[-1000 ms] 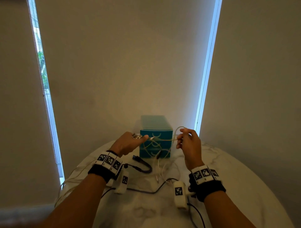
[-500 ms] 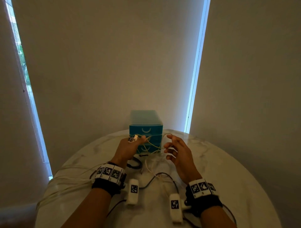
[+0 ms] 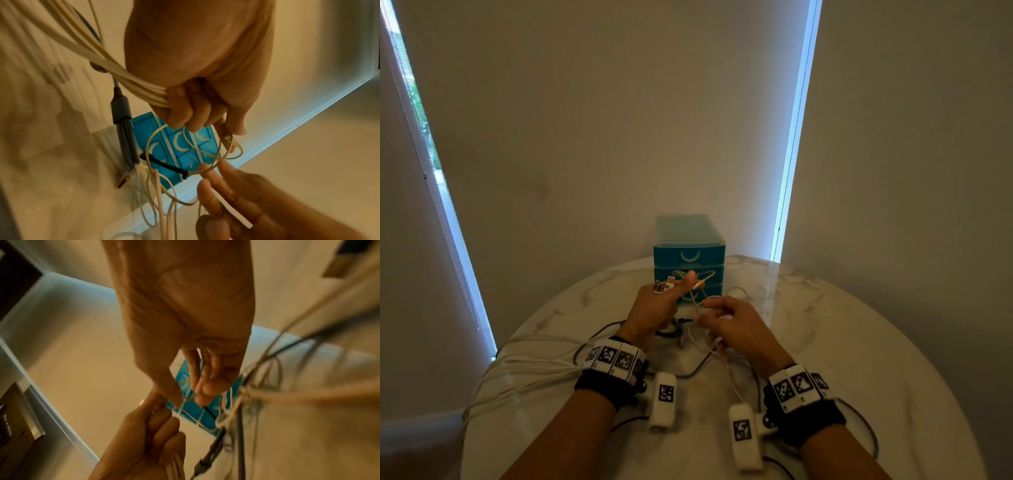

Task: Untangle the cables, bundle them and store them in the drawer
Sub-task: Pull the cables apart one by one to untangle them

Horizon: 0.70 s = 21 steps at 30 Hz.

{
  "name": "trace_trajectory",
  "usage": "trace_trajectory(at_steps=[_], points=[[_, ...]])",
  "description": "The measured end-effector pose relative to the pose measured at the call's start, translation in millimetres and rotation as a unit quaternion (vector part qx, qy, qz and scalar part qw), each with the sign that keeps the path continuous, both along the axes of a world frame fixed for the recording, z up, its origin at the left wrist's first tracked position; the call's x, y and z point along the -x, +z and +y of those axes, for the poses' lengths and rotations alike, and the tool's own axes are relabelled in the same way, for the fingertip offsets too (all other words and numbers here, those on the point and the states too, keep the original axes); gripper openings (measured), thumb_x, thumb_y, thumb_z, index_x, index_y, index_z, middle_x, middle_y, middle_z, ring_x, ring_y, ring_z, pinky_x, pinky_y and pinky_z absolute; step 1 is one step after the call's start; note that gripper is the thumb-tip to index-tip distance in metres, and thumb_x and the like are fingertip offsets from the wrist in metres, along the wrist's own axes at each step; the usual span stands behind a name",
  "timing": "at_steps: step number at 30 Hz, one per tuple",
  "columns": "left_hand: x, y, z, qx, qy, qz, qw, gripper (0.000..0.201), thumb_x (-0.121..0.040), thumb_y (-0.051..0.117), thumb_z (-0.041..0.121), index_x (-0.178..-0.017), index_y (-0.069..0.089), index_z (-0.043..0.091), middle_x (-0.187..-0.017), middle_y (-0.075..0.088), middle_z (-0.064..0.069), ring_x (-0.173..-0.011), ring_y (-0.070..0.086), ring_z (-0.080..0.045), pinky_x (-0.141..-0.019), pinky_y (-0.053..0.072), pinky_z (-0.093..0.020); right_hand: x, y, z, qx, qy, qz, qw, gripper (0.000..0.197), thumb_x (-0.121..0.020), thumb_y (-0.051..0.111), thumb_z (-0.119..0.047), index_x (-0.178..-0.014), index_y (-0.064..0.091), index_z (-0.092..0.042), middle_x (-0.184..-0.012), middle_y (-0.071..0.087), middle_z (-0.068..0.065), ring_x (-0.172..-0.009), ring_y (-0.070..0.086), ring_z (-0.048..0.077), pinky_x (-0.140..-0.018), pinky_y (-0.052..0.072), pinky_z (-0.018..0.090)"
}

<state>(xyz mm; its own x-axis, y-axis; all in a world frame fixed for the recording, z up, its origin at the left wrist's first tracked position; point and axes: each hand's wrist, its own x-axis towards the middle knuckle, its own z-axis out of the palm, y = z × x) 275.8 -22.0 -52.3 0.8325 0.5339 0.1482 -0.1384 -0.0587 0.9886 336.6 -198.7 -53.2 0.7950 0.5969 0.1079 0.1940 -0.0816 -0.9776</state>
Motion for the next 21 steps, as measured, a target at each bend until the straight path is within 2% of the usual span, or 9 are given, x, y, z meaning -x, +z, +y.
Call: trace_trajectory(at_steps=[6,8,11,13,15,18,19,20,21], points=[[7.3,8.0,-9.6,-0.038,-0.017,-0.016,0.999,0.029,-0.095,0.079,0.04,-0.101,0.083,0.013,-0.051,0.058,0.015,-0.042,0.042,-0.001,-0.043,0.033,-0.015,-4.6,1.3,0.3,-0.147,-0.049,0.118,0.981,0.019,-0.096,0.067,-0.017,-0.107,0.081,-0.009,-0.083,0.069,0.01,-0.058,0.056,0.019,-0.052,0.043,0.031],[8.1,7.8,-9.9,-0.054,-0.021,-0.016,0.998,0.025,-0.094,0.08,0.04,-0.1,0.083,0.016,-0.064,0.071,0.012,-0.051,0.055,-0.002,-0.048,0.04,-0.015,-5.0,2.0,-0.7,-0.174,-0.048,0.162,0.97,0.026,-0.097,0.067,-0.029,-0.103,0.082,-0.008,-0.08,0.068,0.005,-0.056,0.054,0.016,-0.053,0.041,0.03],[8.9,6.8,-10.6,-0.084,-0.041,-0.012,0.996,0.026,-0.095,0.08,0.033,-0.116,0.082,0.017,-0.099,0.083,0.01,-0.078,0.073,0.005,-0.064,0.05,-0.007,-6.1,-4.2,1.1,-0.136,-0.095,0.092,0.982,0.024,-0.098,0.075,-0.036,-0.1,0.081,-0.012,-0.086,0.073,0.006,-0.059,0.059,0.014,-0.051,0.045,0.026],[10.7,8.5,-12.8,-0.088,-0.047,-0.01,0.995,0.024,-0.097,0.078,0.027,-0.116,0.081,0.014,-0.091,0.082,0.016,-0.082,0.075,0.004,-0.064,0.049,-0.004,-8.0,-4.3,1.8,-0.162,-0.125,0.081,0.976,0.017,-0.099,0.074,-0.027,-0.102,0.079,-0.011,-0.09,0.073,0.009,-0.064,0.061,0.014,-0.052,0.046,0.026],[14.0,13.5,-13.6,-0.075,-0.027,-0.013,0.997,0.021,-0.099,0.075,0.025,-0.11,0.083,0.009,-0.07,0.078,0.012,-0.083,0.073,-0.004,-0.055,0.05,-0.01,-13.5,-0.8,-2.2,-0.211,-0.158,0.087,0.961,0.014,-0.101,0.068,-0.023,-0.104,0.076,-0.012,-0.094,0.076,0.006,-0.076,0.067,0.015,-0.059,0.05,0.028],[16.7,17.4,-8.8,-0.058,0.018,-0.002,0.998,0.028,-0.104,0.068,0.033,-0.111,0.084,0.01,-0.082,0.073,0.006,-0.095,0.062,-0.01,-0.079,0.054,-0.046,-28.6,1.5,-15.8,-0.244,-0.174,0.085,0.95,0.014,-0.107,0.062,-0.026,-0.113,0.068,-0.015,-0.106,0.082,0.001,-0.098,0.075,0.017,-0.074,0.054,0.033],[15.4,16.6,-5.4,-0.059,0.034,0.004,0.998,0.029,-0.104,0.068,0.037,-0.11,0.085,0.015,-0.081,0.076,0.006,-0.073,0.069,-0.025,-0.071,0.052,-0.049,-32.3,0.2,-19.7,-0.242,-0.174,0.089,0.951,0.015,-0.108,0.061,-0.026,-0.117,0.067,-0.015,-0.107,0.082,0.004,-0.096,0.076,0.018,-0.074,0.054,0.033],[14.3,14.8,-2.2,-0.061,0.049,0.002,0.997,0.028,-0.103,0.067,0.041,-0.107,0.086,0.021,-0.078,0.079,0.007,-0.058,0.052,-0.009,-0.06,0.051,-0.041,-35.7,-2.1,-23.4,-0.239,-0.179,0.094,0.95,0.016,-0.109,0.06,-0.024,-0.119,0.067,-0.015,-0.105,0.082,0.007,-0.088,0.074,0.017,-0.07,0.053,0.032],[12.3,11.2,1.1,-0.066,0.063,-0.007,0.996,0.026,-0.104,0.066,0.043,-0.104,0.087,0.027,-0.082,0.079,0.012,-0.067,0.063,-0.013,-0.058,0.048,-0.03,-37.6,-3.8,-26.2,-0.243,-0.19,0.099,0.946,0.016,-0.109,0.059,-0.02,-0.122,0.068,-0.016,-0.1,0.081,0.008,-0.079,0.07,0.016,-0.065,0.051,0.03]])
